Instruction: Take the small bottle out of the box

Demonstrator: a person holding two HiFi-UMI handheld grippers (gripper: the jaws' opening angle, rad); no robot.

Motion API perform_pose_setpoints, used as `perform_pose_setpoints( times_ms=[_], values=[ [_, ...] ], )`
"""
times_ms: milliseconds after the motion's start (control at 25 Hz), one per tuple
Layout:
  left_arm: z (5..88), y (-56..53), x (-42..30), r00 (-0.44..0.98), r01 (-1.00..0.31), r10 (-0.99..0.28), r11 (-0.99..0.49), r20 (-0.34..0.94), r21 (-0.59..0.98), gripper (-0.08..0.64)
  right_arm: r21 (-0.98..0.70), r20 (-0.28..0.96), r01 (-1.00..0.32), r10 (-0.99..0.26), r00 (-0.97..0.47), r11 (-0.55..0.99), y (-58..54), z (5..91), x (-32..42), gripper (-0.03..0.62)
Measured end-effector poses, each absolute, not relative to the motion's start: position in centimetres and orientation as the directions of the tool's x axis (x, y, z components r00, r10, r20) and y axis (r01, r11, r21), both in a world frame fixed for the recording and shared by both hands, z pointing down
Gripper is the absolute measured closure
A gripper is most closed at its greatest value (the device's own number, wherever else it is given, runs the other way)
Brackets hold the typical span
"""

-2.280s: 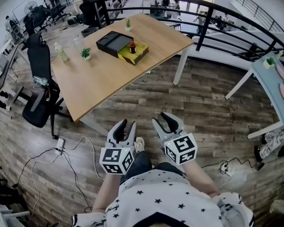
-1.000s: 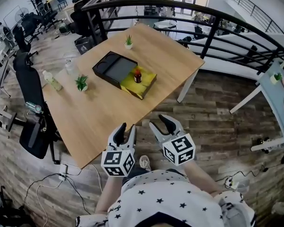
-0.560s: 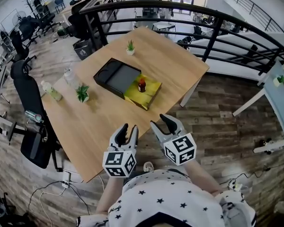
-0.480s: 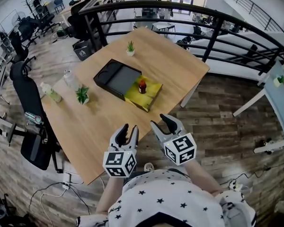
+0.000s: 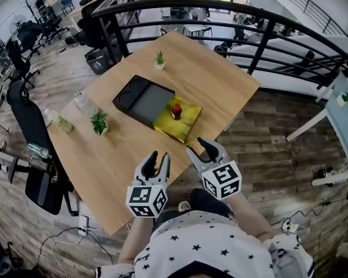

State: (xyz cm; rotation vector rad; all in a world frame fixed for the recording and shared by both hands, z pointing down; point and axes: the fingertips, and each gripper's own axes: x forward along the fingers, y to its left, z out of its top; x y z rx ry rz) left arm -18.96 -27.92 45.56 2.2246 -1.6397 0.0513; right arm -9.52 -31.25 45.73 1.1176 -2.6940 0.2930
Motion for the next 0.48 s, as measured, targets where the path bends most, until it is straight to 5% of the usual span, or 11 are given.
perform_pose_setpoints(
  times_ms=[480],
  values=[
    [47.1,-32.8,-20.4,0.273,-0.935,-0.925,-0.190,0.265,0.298,0.425,-0.067,0.302,-0.700,-0.654,-0.693,0.711,-38.3,48.0,-9.9,0.428]
  ],
)
